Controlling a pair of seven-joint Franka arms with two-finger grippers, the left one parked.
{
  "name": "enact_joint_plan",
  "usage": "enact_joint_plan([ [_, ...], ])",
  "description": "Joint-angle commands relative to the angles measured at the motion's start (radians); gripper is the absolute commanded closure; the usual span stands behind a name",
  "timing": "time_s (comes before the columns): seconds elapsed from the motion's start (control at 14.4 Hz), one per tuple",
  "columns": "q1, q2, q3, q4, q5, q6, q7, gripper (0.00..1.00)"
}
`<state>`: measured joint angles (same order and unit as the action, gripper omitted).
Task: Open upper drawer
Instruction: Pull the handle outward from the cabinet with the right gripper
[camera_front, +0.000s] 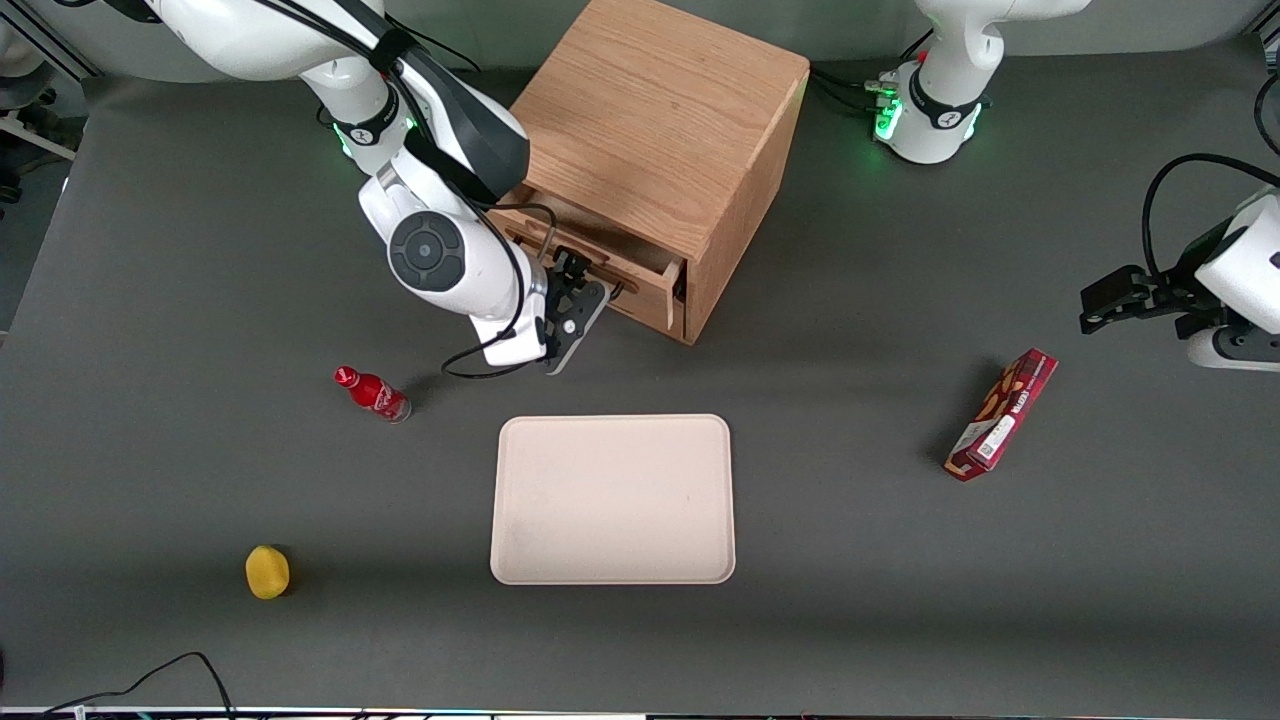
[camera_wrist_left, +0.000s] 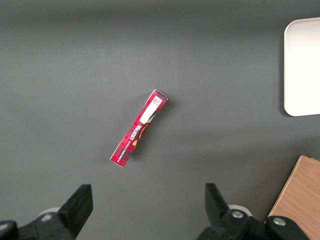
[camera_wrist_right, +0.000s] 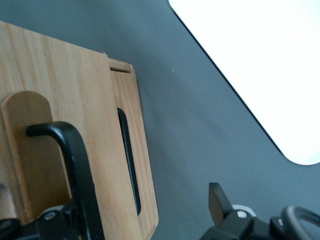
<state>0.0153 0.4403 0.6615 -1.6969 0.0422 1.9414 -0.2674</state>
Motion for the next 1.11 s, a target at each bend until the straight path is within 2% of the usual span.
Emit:
enact_joint_plan([
  [0.0,0.005,0.035,-0.013,0.045,-0.03,-0.022,-0.03,0.0],
  [0.14,0.003,0.041,-0.014,0.055,-0.062,-0.027,-0.032,0.0],
  [0.76,0.002,0.072,-0.053,0.12,-0.065,-0.073,-0.075,0.0],
  [1.04,0.011,0.11,-0.069,0.176,-0.087,-0.096,-0.075,0.0],
])
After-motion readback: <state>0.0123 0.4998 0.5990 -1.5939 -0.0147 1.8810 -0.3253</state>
